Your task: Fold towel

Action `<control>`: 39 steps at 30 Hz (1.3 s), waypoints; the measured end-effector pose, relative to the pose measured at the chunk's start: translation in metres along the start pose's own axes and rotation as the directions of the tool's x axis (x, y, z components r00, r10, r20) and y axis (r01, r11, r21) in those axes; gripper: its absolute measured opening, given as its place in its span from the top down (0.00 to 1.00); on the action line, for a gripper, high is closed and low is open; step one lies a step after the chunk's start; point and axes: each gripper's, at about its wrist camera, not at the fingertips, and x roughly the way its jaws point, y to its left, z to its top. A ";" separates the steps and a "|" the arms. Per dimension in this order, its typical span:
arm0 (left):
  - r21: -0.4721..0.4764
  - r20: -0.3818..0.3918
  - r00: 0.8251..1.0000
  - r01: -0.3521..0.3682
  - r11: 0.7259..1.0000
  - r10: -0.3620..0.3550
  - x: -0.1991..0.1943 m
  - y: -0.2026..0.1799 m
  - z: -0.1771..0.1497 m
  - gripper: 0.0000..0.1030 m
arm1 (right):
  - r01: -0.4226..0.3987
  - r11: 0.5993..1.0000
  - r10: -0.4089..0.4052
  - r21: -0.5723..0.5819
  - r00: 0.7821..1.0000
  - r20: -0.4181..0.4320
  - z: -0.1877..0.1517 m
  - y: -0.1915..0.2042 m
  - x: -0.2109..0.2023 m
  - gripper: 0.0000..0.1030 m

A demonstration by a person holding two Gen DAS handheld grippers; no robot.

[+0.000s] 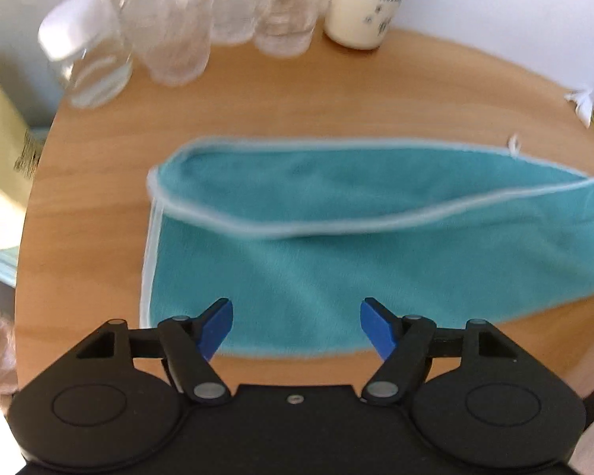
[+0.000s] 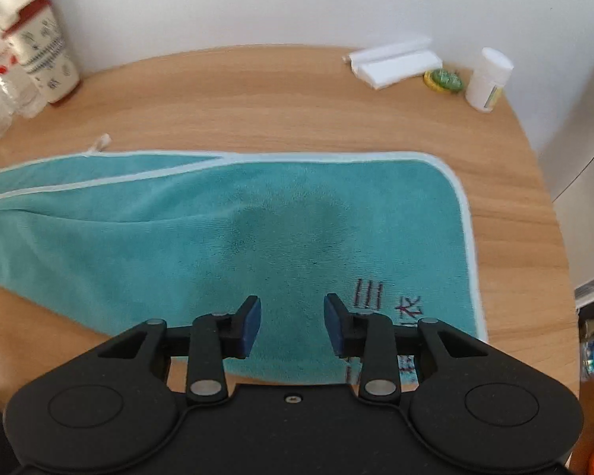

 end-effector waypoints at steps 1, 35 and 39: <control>0.017 -0.008 1.000 -0.019 1.000 0.020 0.007 -0.005 0.002 0.28 | 0.040 0.999 -0.040 -0.013 0.999 0.005 0.000 0.004 0.006 0.62; -0.155 -0.100 0.986 -0.148 0.977 0.134 -0.001 -0.003 -0.010 0.16 | -0.027 0.993 0.032 -0.113 0.999 0.043 0.004 -0.122 0.004 0.53; -0.197 -0.118 0.980 -0.181 0.964 0.160 -0.004 -0.008 -0.013 0.13 | -0.106 0.984 0.110 -0.143 0.994 0.022 0.008 -0.128 0.013 0.95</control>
